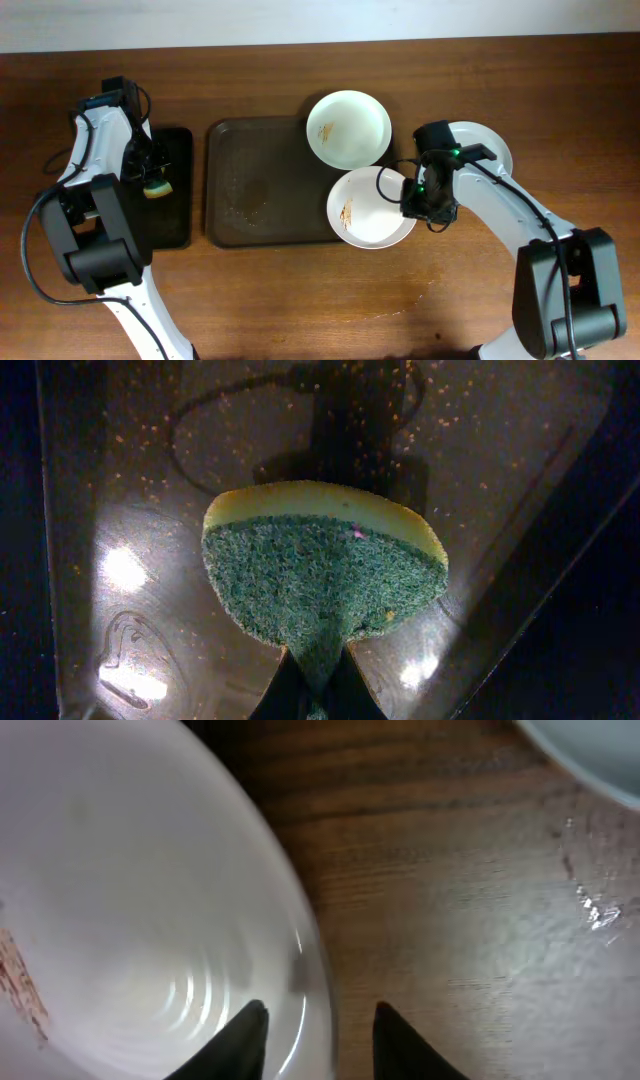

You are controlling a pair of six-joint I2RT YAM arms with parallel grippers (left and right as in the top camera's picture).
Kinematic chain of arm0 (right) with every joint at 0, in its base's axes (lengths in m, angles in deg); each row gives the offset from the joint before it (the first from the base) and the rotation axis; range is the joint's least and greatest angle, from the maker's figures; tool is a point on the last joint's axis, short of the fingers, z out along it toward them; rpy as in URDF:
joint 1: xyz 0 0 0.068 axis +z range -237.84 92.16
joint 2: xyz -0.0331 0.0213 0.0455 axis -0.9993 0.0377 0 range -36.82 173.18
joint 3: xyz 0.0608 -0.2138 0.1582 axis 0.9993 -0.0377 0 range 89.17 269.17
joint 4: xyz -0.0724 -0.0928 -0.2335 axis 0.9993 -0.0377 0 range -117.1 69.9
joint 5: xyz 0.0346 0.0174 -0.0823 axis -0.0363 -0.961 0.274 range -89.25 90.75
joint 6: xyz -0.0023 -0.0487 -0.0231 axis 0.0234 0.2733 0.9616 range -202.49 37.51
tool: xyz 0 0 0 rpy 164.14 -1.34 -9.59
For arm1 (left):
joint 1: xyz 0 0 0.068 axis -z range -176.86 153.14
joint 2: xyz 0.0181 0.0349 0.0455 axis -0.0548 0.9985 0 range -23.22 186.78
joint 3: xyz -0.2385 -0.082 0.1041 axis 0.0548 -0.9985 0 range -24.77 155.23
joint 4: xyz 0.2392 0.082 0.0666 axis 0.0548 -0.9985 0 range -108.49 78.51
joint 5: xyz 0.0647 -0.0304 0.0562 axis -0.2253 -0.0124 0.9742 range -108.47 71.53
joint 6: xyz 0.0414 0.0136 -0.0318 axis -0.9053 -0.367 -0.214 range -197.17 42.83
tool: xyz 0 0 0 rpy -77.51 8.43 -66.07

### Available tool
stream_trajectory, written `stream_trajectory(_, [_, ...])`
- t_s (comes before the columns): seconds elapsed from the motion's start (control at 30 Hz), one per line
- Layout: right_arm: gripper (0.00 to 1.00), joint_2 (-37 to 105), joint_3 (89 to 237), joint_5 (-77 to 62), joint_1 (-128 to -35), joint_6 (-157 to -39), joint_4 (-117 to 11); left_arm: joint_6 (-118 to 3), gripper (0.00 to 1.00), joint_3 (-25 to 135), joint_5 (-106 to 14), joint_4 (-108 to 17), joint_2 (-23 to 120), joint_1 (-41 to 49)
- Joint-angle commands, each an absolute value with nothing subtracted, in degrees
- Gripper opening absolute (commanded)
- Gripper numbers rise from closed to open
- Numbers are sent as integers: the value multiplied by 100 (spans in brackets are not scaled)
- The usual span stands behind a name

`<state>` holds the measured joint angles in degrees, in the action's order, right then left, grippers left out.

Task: Clean dirty plates on tray and stack at the side
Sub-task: 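Set the plate on the table right of the tray, grip the next plate, then scrub the second plate with the sponge while the right gripper holds it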

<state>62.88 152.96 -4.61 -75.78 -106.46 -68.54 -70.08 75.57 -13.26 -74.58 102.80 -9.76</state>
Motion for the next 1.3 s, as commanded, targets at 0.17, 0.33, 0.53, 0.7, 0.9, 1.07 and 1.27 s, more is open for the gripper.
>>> stream_trajectory(0.17, [4,6340,15539,-1148,-6398,-11242,-6426,-7034,1,7544,-1267,-7452,10249,-1016])
stream_trajectory(0.33, [4,6928,15541,-864,-5423,-12880,-4164,-7036,1,7544,-1306,-7452,10249,-1016])
stream_trajectory(0.53, [39,7457,15683,-907,-5227,-12895,-3770,-7036,1,7546,-1540,-7452,10247,-1016])
stream_trajectory(0.7, [20,7518,15928,-302,-5227,-12427,-3764,-7052,1,8243,-1636,-8217,10245,-1016])
stream_trajectory(0.9, [4,7811,16142,-499,-5227,-12316,-3783,-7292,1,8276,-1391,-8050,10325,-1016])
stream_trajectory(1.07, [4,7811,16142,-501,-5227,-12187,-3786,-7098,1,6949,-1394,-6562,10347,-1016])
stream_trajectory(1.27, [4,7809,16776,-558,-5233,-11334,-4625,-7432,1,7377,-1905,-7124,10295,-1016])
